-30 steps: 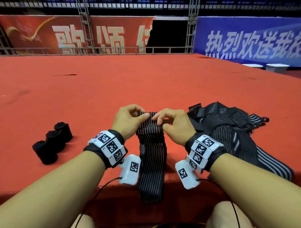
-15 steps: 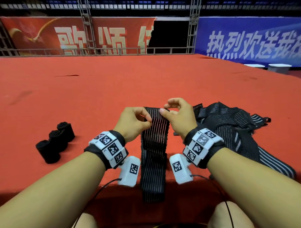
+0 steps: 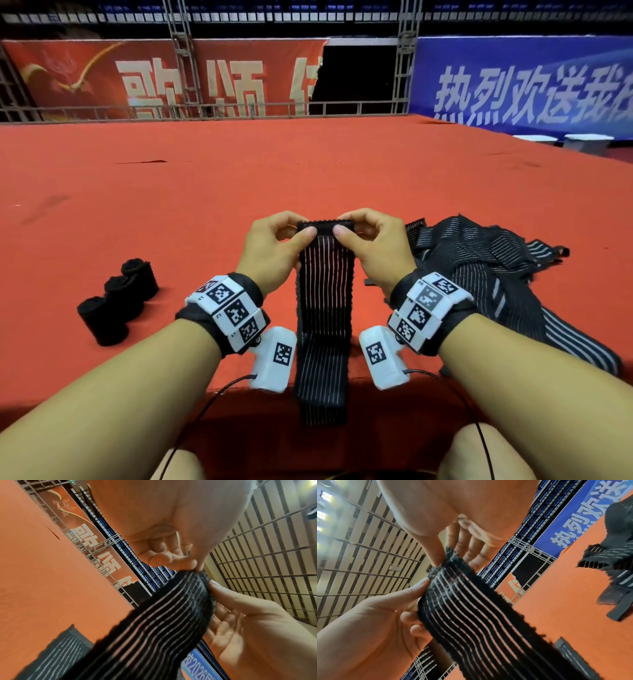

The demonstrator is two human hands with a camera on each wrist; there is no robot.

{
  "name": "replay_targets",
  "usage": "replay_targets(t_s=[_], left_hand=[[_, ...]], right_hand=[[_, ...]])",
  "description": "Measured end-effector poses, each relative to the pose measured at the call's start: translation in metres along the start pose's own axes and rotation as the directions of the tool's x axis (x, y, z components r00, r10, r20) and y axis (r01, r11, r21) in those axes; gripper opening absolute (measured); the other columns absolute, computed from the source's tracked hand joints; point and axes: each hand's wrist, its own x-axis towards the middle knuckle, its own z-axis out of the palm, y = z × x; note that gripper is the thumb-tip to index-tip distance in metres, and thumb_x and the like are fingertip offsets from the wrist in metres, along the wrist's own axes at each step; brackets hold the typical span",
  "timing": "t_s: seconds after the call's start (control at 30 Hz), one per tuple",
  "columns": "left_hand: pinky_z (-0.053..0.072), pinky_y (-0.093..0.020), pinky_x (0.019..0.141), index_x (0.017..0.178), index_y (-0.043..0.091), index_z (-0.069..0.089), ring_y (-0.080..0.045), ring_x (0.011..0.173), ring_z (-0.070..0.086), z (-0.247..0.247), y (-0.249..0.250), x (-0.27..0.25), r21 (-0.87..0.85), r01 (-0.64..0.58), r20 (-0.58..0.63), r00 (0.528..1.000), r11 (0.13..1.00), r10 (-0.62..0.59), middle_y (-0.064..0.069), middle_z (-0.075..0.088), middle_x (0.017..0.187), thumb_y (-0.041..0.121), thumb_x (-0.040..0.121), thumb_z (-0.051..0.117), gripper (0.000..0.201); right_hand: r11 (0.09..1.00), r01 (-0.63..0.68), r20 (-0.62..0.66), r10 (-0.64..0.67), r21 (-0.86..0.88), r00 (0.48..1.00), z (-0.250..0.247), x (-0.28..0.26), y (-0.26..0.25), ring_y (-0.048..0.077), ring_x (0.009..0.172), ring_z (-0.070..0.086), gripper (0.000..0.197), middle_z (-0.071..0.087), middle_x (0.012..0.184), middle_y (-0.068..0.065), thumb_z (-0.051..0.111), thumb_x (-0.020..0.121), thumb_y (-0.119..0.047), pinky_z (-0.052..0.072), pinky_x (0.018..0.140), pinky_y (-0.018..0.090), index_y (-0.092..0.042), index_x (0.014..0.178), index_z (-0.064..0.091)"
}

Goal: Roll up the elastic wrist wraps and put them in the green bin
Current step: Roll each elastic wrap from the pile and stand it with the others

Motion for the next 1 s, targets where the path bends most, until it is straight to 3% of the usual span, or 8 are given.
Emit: replay_targets(t_s=[0.2,0.4,0.53,0.63,0.7,0.83,0.93,1.0], left_hand=[[0.041,-0.018,0.045,0.083,0.017,0.064,-0.005,0.045,0.054,-0.002,0.025,0.001,-0.089,-0.053,-0.049,0.998,0.995,0.048,0.009,0.061,0.051,0.007,0.098,0.062,0.018],[0.047,-0.021,0.046,0.085,0.016,0.064,-0.008,0.048,0.059,-0.01,0.062,0.003,-0.132,-0.123,-0.044,0.992,0.984,0.118,0.005,0.065,0.055,0.007,0.099,0.062,0.017],[0.045,-0.019,0.045,0.083,0.015,0.064,-0.007,0.046,0.059,-0.019,0.096,0.002,-0.105,-0.197,-0.05,0.98,0.975,0.193,0.006,0.065,0.055,0.006,0.098,0.062,0.018],[0.045,-0.02,0.044,0.082,0.017,0.064,-0.011,0.048,0.06,-0.026,0.126,-0.002,-0.09,-0.254,-0.065,0.966,0.963,0.249,-0.001,0.065,0.06,0.008,0.098,0.063,0.019],[0.043,-0.019,0.042,0.081,0.019,0.064,-0.012,0.048,0.059,-0.03,0.145,-0.006,-0.073,-0.293,-0.076,0.955,0.953,0.288,-0.004,0.064,0.062,0.011,0.098,0.064,0.019],[0.039,-0.018,0.039,0.081,0.02,0.063,-0.01,0.045,0.056,-0.036,0.176,-0.014,-0.056,-0.362,-0.084,0.93,0.93,0.357,0.006,0.061,0.056,0.012,0.099,0.063,0.02],[0.036,-0.017,0.037,0.082,0.017,0.063,-0.01,0.042,0.051,-0.037,0.186,-0.017,-0.043,-0.37,-0.07,0.928,0.928,0.367,0.007,0.058,0.054,0.012,0.1,0.061,0.019],[0.034,-0.017,0.036,0.084,0.016,0.062,-0.01,0.04,0.049,-0.035,0.183,-0.015,-0.028,-0.345,-0.061,0.937,0.938,0.343,0.004,0.056,0.053,0.012,0.101,0.06,0.018]], right_hand=[[0.995,0.099,-0.014,-0.099,-0.026,0.995,-0.002,0.005,-0.024,0.014,0.063,0.058,0.01,0.062,0.068,0.003,0.077,0.087,-0.024,0.049,0.061,0.033,-0.027,0.08,0.07],[0.988,0.156,-0.019,-0.155,0.022,0.988,-0.004,0.009,-0.065,0.024,0.066,0.061,0.011,0.064,0.074,0.027,0.076,0.077,-0.041,0.055,0.062,0.054,-0.031,0.08,0.073],[0.982,0.184,0.0,-0.184,0.038,0.983,-0.013,0.01,-0.097,0.018,0.058,0.06,0.01,0.06,0.07,0.016,0.077,0.088,-0.019,0.052,0.049,0.033,-0.019,0.081,0.069],[0.973,0.228,0.012,-0.229,0.038,0.973,-0.02,0.008,-0.128,0.018,0.054,0.061,0.01,0.06,0.069,0.027,0.074,0.091,-0.011,0.048,0.045,0.026,-0.012,0.083,0.068],[0.961,0.275,0.01,-0.275,0.043,0.961,-0.023,0.003,-0.15,0.029,0.057,0.063,0.009,0.063,0.077,0.037,0.074,0.091,-0.013,0.051,0.045,0.032,-0.012,0.084,0.068],[0.936,0.344,0.007,-0.345,0.077,0.938,-0.028,-0.007,-0.186,0.054,0.072,0.067,0.008,0.065,0.084,0.038,0.074,0.089,-0.017,0.055,0.052,0.059,-0.011,0.086,0.069],[0.932,0.351,0.005,-0.353,0.094,0.936,-0.031,-0.009,-0.194,0.052,0.068,0.067,0.008,0.066,0.081,0.037,0.074,0.089,-0.016,0.052,0.053,0.066,-0.012,0.085,0.069],[0.943,0.317,0.011,-0.32,0.103,0.947,-0.031,-0.006,-0.187,0.04,0.062,0.066,0.009,0.066,0.071,0.03,0.074,0.089,-0.016,0.053,0.053,0.065,-0.012,0.083,0.068]])
